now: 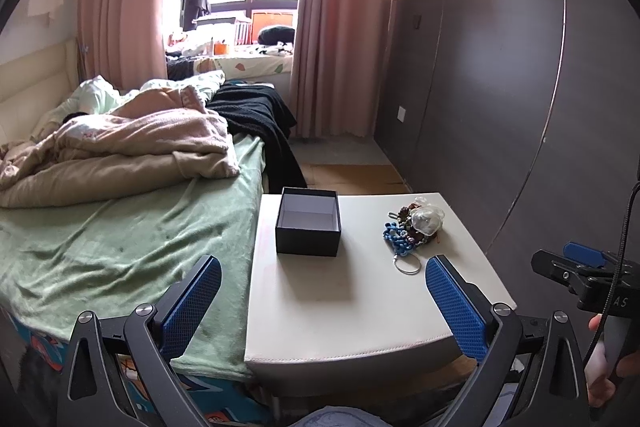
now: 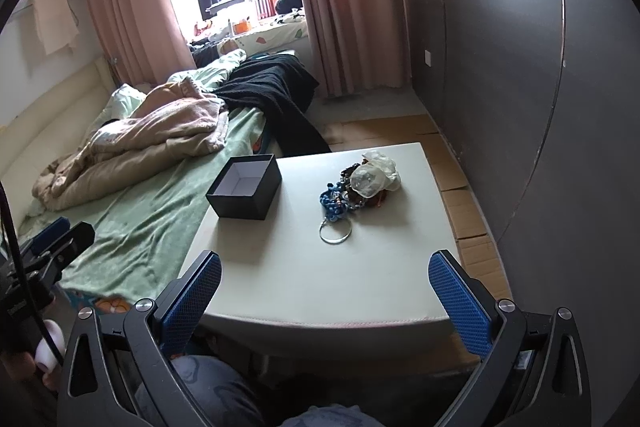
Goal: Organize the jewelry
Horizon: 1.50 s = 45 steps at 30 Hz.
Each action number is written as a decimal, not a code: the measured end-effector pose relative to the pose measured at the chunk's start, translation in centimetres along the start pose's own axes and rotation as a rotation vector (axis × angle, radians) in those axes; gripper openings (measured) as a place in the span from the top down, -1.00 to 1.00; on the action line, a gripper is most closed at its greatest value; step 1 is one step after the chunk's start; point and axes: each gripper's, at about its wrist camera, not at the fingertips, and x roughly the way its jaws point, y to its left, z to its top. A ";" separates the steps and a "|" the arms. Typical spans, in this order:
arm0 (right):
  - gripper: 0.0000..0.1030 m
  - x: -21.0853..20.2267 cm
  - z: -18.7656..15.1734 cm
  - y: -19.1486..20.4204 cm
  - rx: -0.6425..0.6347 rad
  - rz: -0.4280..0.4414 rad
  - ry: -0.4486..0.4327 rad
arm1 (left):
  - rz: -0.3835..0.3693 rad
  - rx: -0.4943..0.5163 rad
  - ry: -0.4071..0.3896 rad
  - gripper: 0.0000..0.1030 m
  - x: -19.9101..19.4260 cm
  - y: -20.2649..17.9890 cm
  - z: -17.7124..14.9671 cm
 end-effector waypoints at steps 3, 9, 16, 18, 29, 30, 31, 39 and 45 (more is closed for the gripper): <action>-1.00 -0.2 -0.1 0.1 -0.005 -0.001 -0.003 | 0.000 -0.002 -0.002 -0.98 0.0 -0.3 0.0; -1.00 -0.2 0.1 0.2 -0.004 -0.001 -0.003 | -0.009 0.002 -0.008 -0.98 -0.8 0.2 -0.1; -1.00 -0.6 0.1 -0.1 -0.004 -0.005 -0.013 | -0.009 -0.001 -0.014 -0.98 -1.3 0.1 0.0; -1.00 -0.9 0.1 -0.2 -0.003 -0.004 -0.014 | -0.008 0.000 -0.014 -0.98 -1.4 0.2 0.0; -1.00 -1.4 0.1 -0.3 -0.003 -0.010 -0.022 | -0.007 -0.001 -0.018 -0.98 -1.7 -0.1 0.3; -1.00 -1.6 0.1 -0.4 0.001 -0.008 -0.024 | -0.007 -0.001 -0.019 -0.98 -1.7 -0.1 0.3; -1.00 -1.7 0.1 -0.5 0.007 -0.005 -0.027 | -0.008 0.000 -0.020 -0.98 -1.8 -0.2 0.3; -1.00 -2.3 0.0 -0.6 0.023 -0.012 -0.031 | -0.012 -0.001 -0.023 -0.98 -2.2 -0.2 0.3; -1.00 -2.5 0.1 -0.8 0.030 -0.012 -0.036 | -0.014 0.002 -0.019 -0.98 -2.2 -0.4 0.4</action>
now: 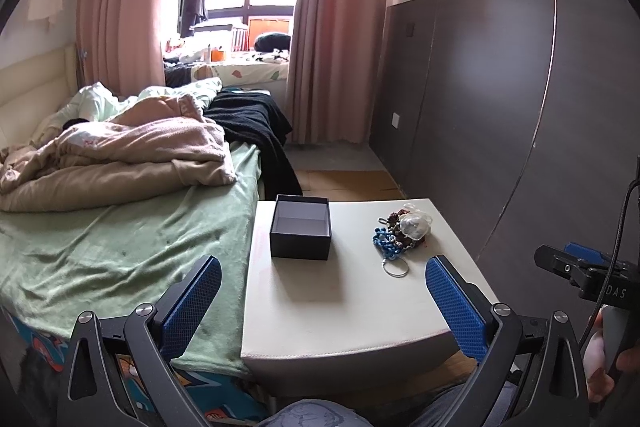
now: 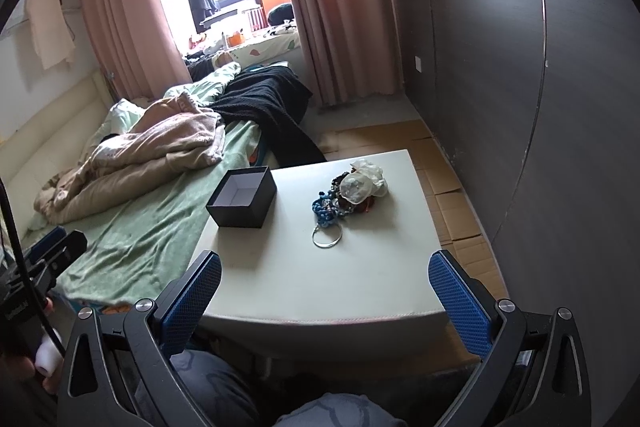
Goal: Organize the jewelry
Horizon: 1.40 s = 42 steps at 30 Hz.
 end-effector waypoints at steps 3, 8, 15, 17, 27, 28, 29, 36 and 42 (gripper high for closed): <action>-1.00 0.0 0.0 0.0 0.000 0.000 0.000 | -0.002 0.001 0.001 -0.98 0.2 -0.2 0.2; -1.00 0.4 0.5 -0.1 0.006 0.009 0.003 | -0.010 0.006 0.007 -0.98 0.5 -0.5 0.6; -1.00 2.4 1.9 -0.9 0.050 0.059 0.013 | -0.033 0.014 0.033 -0.98 3.1 -1.3 1.6; -1.00 3.1 2.3 -1.2 0.063 0.062 0.014 | -0.048 0.012 0.042 -0.98 4.0 -0.9 1.9; -1.00 7.7 4.7 -4.2 0.167 0.051 0.032 | -0.102 0.002 0.074 -0.92 9.7 -2.0 3.5; -1.00 8.1 5.0 -4.6 0.178 0.048 0.034 | -0.109 -0.002 0.081 -0.88 10.2 -1.9 3.7; -1.00 8.4 5.1 -4.9 0.185 0.046 0.036 | -0.115 -0.007 0.090 -0.85 11.0 -2.1 3.8; -1.00 12.0 7.5 -7.0 0.269 0.060 0.052 | -0.169 -0.009 0.151 -0.62 15.5 -3.6 4.5; -0.99 15.2 9.7 -8.0 0.303 0.100 0.097 | -0.224 -0.006 0.235 -0.45 19.6 -5.0 5.0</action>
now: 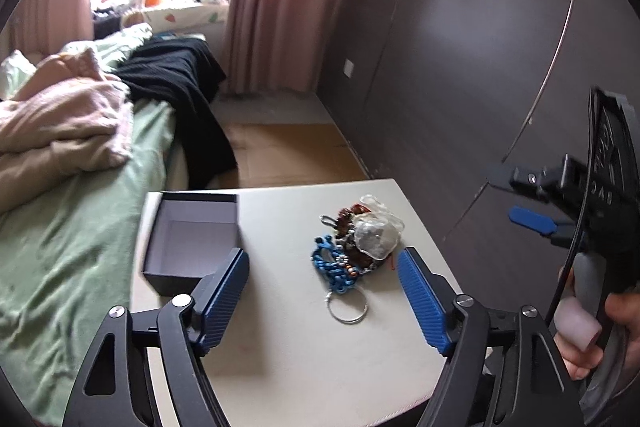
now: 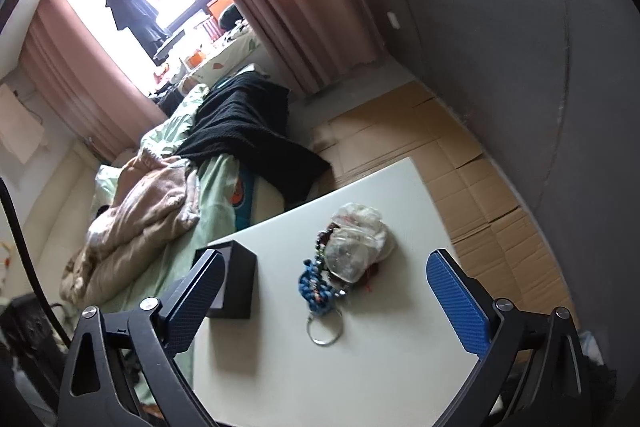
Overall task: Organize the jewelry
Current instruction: 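Grasp the blue beaded strand with the left tool while the right tool reaches the clear bag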
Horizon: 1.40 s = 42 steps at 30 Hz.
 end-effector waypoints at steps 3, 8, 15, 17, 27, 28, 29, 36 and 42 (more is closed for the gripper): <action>-0.99 1.3 1.3 -0.2 -0.008 -0.010 0.020 | -0.010 0.005 0.042 -0.31 2.2 -0.3 0.4; -0.82 3.8 2.0 -1.8 0.021 0.040 0.023 | -0.025 -0.002 0.104 -0.13 6.3 -0.2 0.6; -0.69 8.1 -0.1 -5.9 0.107 0.034 0.091 | -0.066 0.001 0.184 -0.11 11.3 -1.1 -0.6; -0.69 8.7 -0.5 -7.3 0.135 -0.001 0.111 | -0.082 0.003 0.200 -0.11 12.4 -1.4 -1.1; -0.69 9.8 -0.5 -10.2 0.198 -0.009 0.125 | -0.033 0.058 0.271 -0.11 16.2 -2.0 -3.0; -0.69 9.9 -0.5 -10.1 0.198 -0.005 0.129 | -0.031 0.058 0.286 -0.08 16.6 -2.0 -3.3; -0.69 10.2 -0.5 -10.0 0.197 0.000 0.133 | -0.028 0.057 0.297 -0.02 17.2 -1.9 -3.4; -0.51 11.7 -0.8 -8.8 0.188 0.075 0.144 | -0.059 0.001 0.283 0.65 16.6 -0.3 -2.9; -0.27 13.2 -0.9 -8.4 0.197 0.098 0.151 | -0.074 -0.066 0.230 0.82 14.9 1.3 -1.0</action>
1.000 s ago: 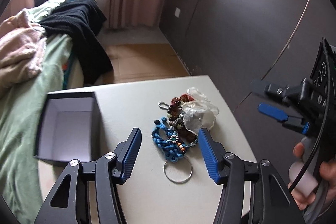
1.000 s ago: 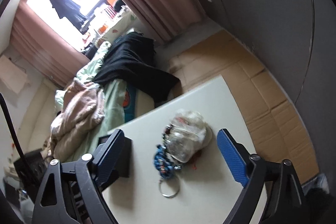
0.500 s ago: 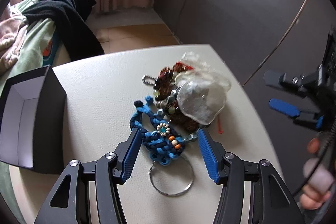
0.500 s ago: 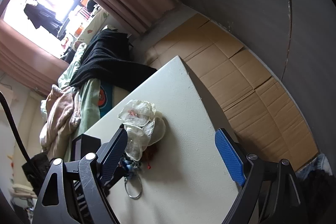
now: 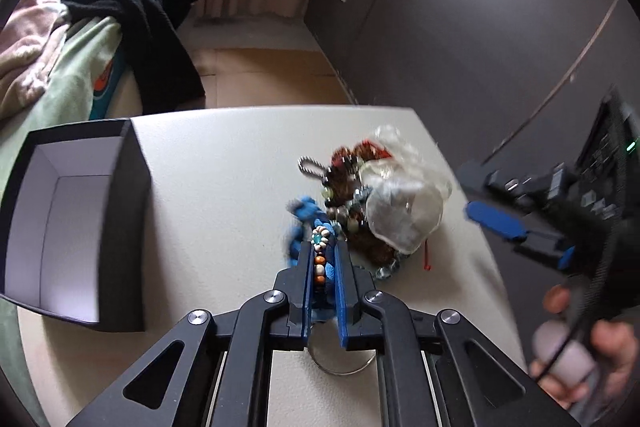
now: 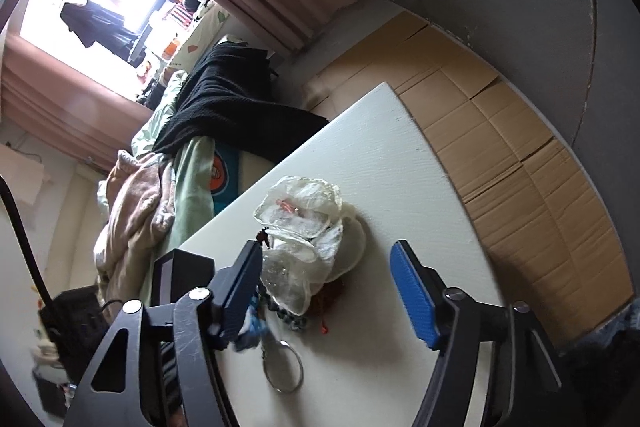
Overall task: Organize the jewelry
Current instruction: 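Grasp the blue beaded strand with the left tool while the right tool reaches the clear bag, then drop the blue strand into the black box with the left tool while the right drops the bag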
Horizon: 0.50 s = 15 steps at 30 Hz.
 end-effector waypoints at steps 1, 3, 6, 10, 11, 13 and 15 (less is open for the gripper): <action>-0.26 0.3 0.0 0.0 0.001 0.002 0.004 | -0.006 -0.009 -0.009 0.82 -0.4 0.2 0.1; -0.26 0.9 0.1 0.2 0.000 0.001 0.014 | -0.018 -0.025 -0.035 0.82 -1.4 0.6 0.6; -0.10 1.9 0.2 0.6 -0.008 -0.007 0.028 | -0.032 -0.045 -0.084 0.82 -3.1 1.2 1.2; 0.83 3.1 0.1 0.6 0.002 -0.034 0.056 | -0.061 -0.074 -0.143 0.82 -5.5 1.9 1.6; 0.86 3.2 0.1 0.4 0.014 -0.037 0.058 | -0.065 -0.081 -0.162 0.82 -6.2 2.2 1.7; 0.91 2.8 -0.1 0.4 0.036 -0.048 0.039 | -0.069 -0.095 -0.189 0.82 -7.5 2.7 1.7; 0.92 1.9 -0.2 0.9 0.025 -0.042 0.006 | -0.068 -0.112 -0.215 0.82 -8.6 3.5 1.8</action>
